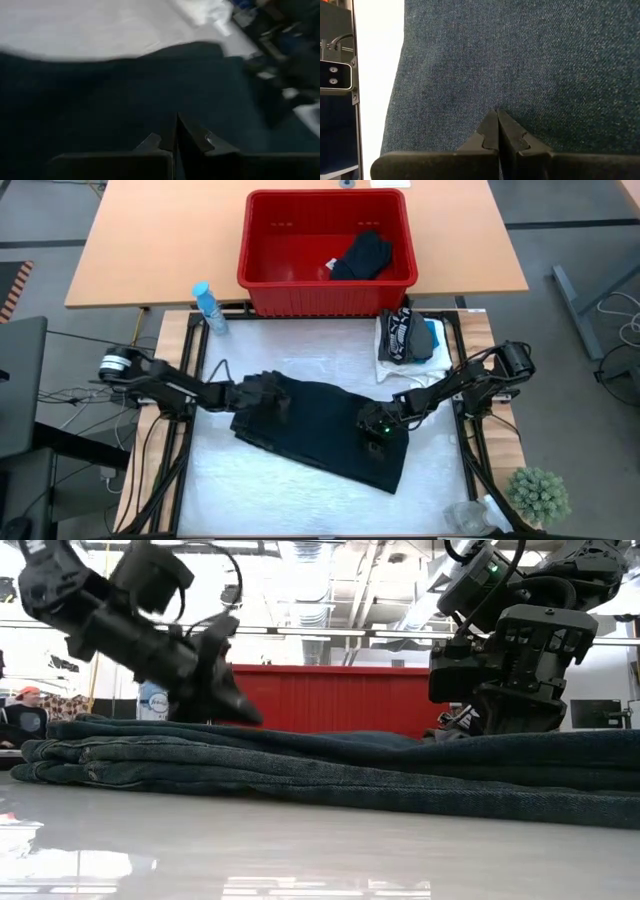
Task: Fold laundry
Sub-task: Fold the blue pants
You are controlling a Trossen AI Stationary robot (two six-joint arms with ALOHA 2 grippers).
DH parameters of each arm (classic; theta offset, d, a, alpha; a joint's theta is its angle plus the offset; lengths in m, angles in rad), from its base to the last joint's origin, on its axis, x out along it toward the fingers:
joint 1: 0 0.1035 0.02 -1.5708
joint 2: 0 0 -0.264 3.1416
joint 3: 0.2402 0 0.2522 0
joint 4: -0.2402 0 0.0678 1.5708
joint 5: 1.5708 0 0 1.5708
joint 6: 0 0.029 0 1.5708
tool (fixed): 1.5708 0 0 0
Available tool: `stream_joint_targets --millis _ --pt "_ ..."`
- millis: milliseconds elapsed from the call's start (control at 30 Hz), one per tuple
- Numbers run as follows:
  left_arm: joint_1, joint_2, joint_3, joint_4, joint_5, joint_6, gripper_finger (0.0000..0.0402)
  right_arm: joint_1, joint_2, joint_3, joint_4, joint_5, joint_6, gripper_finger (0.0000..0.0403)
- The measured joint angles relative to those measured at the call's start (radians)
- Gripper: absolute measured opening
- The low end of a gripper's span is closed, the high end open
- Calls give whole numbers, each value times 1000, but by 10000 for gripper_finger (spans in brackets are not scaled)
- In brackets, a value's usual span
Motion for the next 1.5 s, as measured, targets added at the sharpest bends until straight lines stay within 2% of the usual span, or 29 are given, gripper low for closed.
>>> stream_joint_targets --millis 367,667,833,967,1200,1367,1500 --pt "3 201 13 20 -55 -72 0 -23 0 0 -3 -1 0 18" --pt "-1 202 31 -4 -76 -128 0 -142 -1 0 -31 -24 -10 18" --pt "-1 208 95 -16 -68 -118 0 -205 -4 0 -37 -24 -20 19" --pt "7 212 150 -44 -56 -84 0 -243 -32 1 -67 -84 -28 25" --pt "40 211 204 -46 38 -36 0 -247 -254 17 -247 -113 -37 33" --pt "61 205 242 -10 222 89 7 -251 -470 26 -460 -122 -32 34" --pt "75 205 290 -9 337 69 30 -245 -636 29 -592 -145 74 37"
